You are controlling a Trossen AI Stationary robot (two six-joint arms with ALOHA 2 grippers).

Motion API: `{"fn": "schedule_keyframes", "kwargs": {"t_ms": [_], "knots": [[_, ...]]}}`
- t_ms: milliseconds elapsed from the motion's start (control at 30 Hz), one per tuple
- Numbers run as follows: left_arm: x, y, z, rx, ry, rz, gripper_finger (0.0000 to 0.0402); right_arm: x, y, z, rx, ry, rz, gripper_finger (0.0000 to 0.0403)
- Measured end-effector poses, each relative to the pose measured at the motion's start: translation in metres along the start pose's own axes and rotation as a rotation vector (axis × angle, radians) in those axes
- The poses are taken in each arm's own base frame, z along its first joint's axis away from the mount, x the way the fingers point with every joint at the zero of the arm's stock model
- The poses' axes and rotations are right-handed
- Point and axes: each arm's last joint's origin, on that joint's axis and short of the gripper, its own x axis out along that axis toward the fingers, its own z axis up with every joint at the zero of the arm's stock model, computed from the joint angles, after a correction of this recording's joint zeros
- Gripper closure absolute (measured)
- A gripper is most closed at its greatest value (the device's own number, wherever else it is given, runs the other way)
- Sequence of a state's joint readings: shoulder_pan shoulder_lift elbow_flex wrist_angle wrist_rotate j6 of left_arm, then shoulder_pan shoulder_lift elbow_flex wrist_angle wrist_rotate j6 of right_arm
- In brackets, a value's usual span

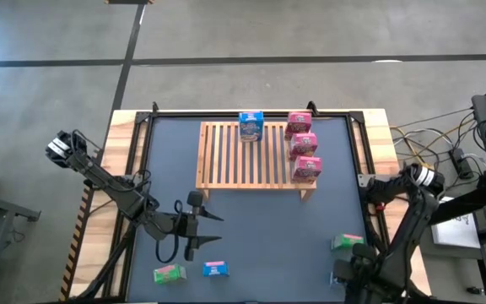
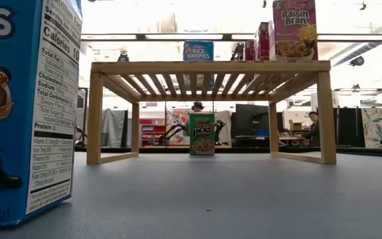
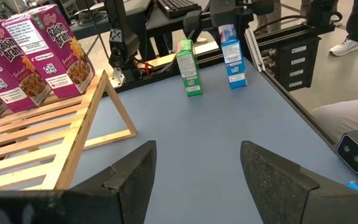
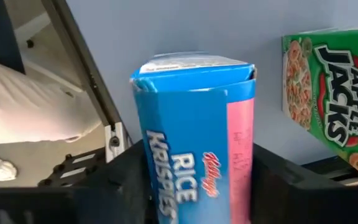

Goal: Stack cereal on shelf
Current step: Put the right blue cereal box on the shelf

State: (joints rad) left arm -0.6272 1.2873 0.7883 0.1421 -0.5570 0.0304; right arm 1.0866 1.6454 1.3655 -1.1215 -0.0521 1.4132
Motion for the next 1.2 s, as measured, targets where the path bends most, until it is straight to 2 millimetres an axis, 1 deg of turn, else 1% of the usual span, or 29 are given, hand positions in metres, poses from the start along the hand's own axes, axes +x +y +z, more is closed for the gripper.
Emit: {"fn": "schedule_keyframes", "kwargs": {"t_ms": [133,267,400,533,600,667,767,867,1033,1100,1200], "knots": [[0.0,0.0,0.0,-0.004,0.0,0.001,0.0185,-0.007,-0.002,-0.001,0.029,-0.003,0.026,0.0241],[0.0,0.0,-0.002,-0.009,0.004,0.001,0.0185,-0.016,-0.005,-0.001,0.049,-0.009,0.062,0.0262],[0.001,0.001,-0.004,-0.013,0.011,0.003,0.0185,-0.023,-0.006,-0.002,0.055,-0.021,0.084,0.0272],[0.001,0.002,-0.005,-0.015,0.013,0.007,0.0185,-0.039,-0.001,0.008,0.027,-0.102,0.132,0.0273],[0.002,0.002,-0.005,-0.015,0.013,0.009,0.0185,-0.049,0.002,0.017,0.013,-0.172,0.161,0.0271],[0.002,0.003,-0.005,-0.016,0.014,0.011,0.0185,-0.061,0.006,0.029,-0.04,-0.249,0.206,0.027],[0.003,0.004,-0.005,-0.017,0.015,0.015,0.0185,-0.078,0.01,0.054,-0.166,-0.384,0.265,0.027],[0.003,0.004,-0.005,-0.017,0.015,0.014,0.0185,-0.096,0.01,0.08,-0.302,-0.501,0.304,0.0269],[0.003,0.003,-0.005,-0.015,0.017,-0.02,0.0185,-0.133,-0.005,0.118,-0.472,-0.637,0.26,0.0269],[0.002,0.003,-0.007,-0.008,0.036,-0.024,0.0185,-0.152,-0.015,0.13,-0.519,-0.681,0.226,0.0269],[0.0,0.006,-0.013,0.003,0.096,-0.019,0.0185,-0.179,-0.036,0.149,-0.544,-0.739,0.172,0.0268]]}}
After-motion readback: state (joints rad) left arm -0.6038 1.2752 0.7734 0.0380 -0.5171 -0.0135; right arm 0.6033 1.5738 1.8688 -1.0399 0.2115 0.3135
